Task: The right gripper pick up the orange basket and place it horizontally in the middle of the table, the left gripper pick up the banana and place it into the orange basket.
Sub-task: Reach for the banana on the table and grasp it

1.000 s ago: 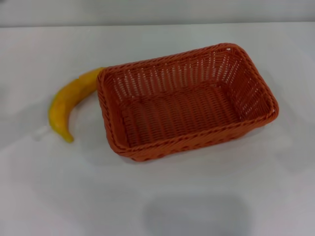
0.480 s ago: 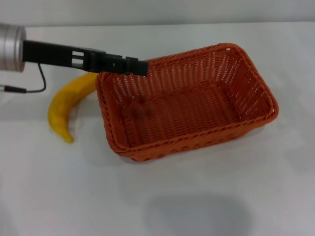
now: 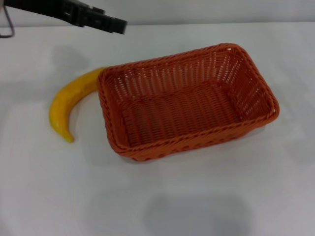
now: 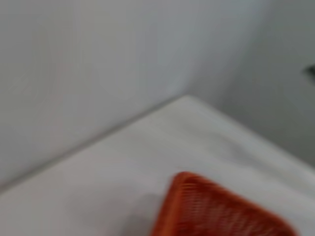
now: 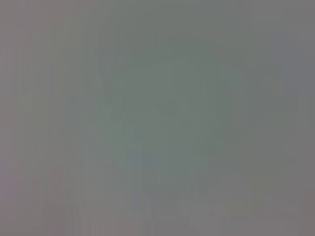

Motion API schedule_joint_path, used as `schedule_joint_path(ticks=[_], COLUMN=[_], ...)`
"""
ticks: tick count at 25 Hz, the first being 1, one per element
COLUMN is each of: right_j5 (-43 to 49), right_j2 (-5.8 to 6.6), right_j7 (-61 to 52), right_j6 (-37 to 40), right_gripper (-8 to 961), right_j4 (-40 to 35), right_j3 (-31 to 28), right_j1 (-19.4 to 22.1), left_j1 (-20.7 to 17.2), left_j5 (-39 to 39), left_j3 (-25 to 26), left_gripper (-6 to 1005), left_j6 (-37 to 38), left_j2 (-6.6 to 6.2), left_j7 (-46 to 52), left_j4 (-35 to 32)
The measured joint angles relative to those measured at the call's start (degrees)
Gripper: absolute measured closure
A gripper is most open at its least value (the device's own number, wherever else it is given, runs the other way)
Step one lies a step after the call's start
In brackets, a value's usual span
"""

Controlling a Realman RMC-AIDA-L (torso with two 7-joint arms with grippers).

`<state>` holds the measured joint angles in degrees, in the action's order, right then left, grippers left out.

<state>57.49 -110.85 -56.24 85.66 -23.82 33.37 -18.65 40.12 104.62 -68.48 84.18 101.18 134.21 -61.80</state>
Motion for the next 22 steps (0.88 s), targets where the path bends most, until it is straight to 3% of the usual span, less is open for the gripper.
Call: schedule_joint_path(ticks=[2, 8, 14, 16, 22], right_j5=[-0.01, -0.01, 0.51, 0.82, 1.38], right_j2=[0.00, -0.18, -0.28, -0.36, -0.42], right_j7=[0.12, 0.17, 0.17, 0.17, 0.17], right_j6=[-0.42, -1.81, -3.14, -3.56, -4.46], right_gripper=[83, 84, 83, 83, 84], right_j4=[0.04, 0.05, 0.10, 0.10, 0.10], right_j3=[0.02, 0.05, 0.11, 0.11, 0.11], right_j1=[-0.04, -0.33, -0.83, -1.06, -1.22], left_j1=[-0.54, -3.51, -10.34, -12.77, -18.02], left_j5=[8.97, 30.33, 41.71, 43.76, 44.42], left_j3=[4.24, 5.47, 6.84, 6.79, 7.75], left_gripper=[196, 197, 198, 198, 199], left_j6=[2.88, 6.18, 5.04, 4.22, 1.56], left_j2=[3.37, 9.86, 16.46, 17.48, 17.67], left_j7=[3.18, 13.12, 17.12, 18.10, 21.01], left_j4=[-7.74, -20.45, -28.90, -30.78, -30.81])
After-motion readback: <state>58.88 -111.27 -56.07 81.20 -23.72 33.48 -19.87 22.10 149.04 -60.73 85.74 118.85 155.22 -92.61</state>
